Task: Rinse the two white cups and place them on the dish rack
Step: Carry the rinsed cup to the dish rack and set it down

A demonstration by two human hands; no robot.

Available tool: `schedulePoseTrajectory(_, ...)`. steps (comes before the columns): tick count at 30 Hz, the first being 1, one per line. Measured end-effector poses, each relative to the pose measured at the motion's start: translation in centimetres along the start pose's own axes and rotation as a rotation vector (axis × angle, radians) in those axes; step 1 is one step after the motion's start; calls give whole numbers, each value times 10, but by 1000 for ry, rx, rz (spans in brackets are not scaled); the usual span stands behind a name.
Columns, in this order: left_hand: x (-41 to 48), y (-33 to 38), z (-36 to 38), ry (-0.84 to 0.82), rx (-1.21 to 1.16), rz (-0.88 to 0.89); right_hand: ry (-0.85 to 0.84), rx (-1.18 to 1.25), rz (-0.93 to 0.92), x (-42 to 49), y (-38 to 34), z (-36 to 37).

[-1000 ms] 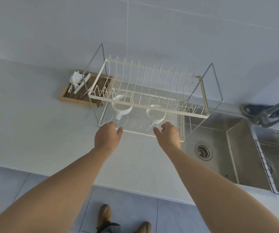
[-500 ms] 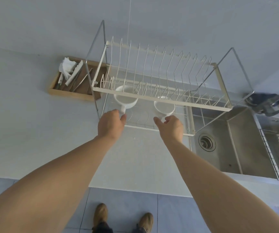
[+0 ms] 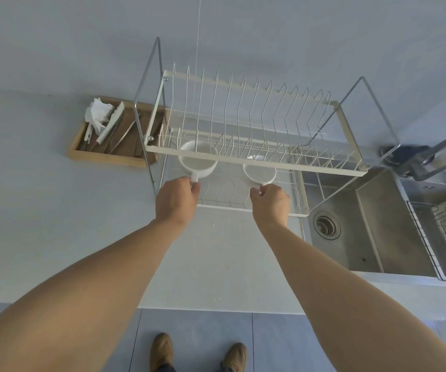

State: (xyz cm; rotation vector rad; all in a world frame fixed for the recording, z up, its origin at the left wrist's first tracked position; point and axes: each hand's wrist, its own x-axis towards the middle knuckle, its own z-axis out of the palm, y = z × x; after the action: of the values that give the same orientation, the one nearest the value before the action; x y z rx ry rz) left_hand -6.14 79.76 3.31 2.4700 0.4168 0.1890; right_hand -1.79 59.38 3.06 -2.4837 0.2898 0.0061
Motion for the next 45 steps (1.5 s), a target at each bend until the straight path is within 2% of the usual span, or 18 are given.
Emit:
schedulePoseTrajectory(13, -3, 4, 4, 35, 14, 14, -18, -148, -116, 7, 5, -9)
schedulePoseTrajectory(45, -5, 10, 22, 37, -108, 17, 7, -152, -131, 14, 5, -5)
